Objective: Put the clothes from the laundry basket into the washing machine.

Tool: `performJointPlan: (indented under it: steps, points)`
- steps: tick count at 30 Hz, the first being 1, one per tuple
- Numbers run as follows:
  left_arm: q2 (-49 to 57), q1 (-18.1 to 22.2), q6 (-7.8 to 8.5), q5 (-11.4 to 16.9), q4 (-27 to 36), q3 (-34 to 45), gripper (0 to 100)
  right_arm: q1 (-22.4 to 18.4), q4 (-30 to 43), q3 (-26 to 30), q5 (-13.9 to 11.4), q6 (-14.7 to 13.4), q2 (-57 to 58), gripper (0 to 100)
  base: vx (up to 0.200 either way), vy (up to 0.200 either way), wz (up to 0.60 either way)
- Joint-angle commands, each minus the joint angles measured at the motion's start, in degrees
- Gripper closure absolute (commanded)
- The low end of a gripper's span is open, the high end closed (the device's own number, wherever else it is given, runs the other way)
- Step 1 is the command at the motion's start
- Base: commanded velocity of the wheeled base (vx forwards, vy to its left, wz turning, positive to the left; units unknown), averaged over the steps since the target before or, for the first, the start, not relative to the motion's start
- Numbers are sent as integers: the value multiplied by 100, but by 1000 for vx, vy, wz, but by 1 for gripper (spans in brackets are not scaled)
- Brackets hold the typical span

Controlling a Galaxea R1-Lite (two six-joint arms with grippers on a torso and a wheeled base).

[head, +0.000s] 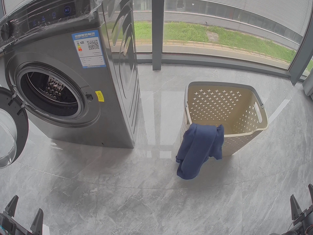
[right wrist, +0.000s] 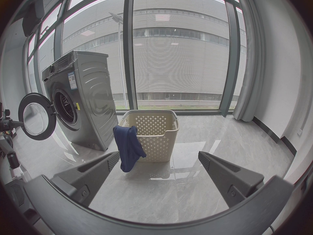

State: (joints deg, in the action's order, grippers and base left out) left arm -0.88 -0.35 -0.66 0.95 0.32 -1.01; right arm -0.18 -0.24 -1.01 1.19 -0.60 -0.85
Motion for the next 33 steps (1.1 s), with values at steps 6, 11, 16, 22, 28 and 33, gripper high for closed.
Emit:
performJointPlan:
  steps: [6, 11, 16, 22, 28, 33]
  points:
    - [88, 0, 4, 2, 3, 101, 0, 1, -11, 101, 4, -63, 59, 0, 0, -200, 0]
    - [88, 0, 4, 2, 3, 101, 0, 1, -72, 101, -14, -72, 59, 0, 0, 0, 0]
    - [88, 0, 13, 2, 3, 101, 0, 18, -99, -980, -163, -353, -205, 0, 0, 0, 0]
    - [88, 0, 22, 19, -5, 101, 0, 1, 174, -1068, -1183, -389, -2068, 0, 0, 0, 0]
    - [88, 0, 13, 19, 3, 101, 0, 308, -731, -997, -1570, -345, -4248, 0, 133, 0, 0]
    - [88, 0, 13, 19, 3, 101, 0, 1038, -1751, -989, -1543, -503, -5540, 0, 0, 0, 0]
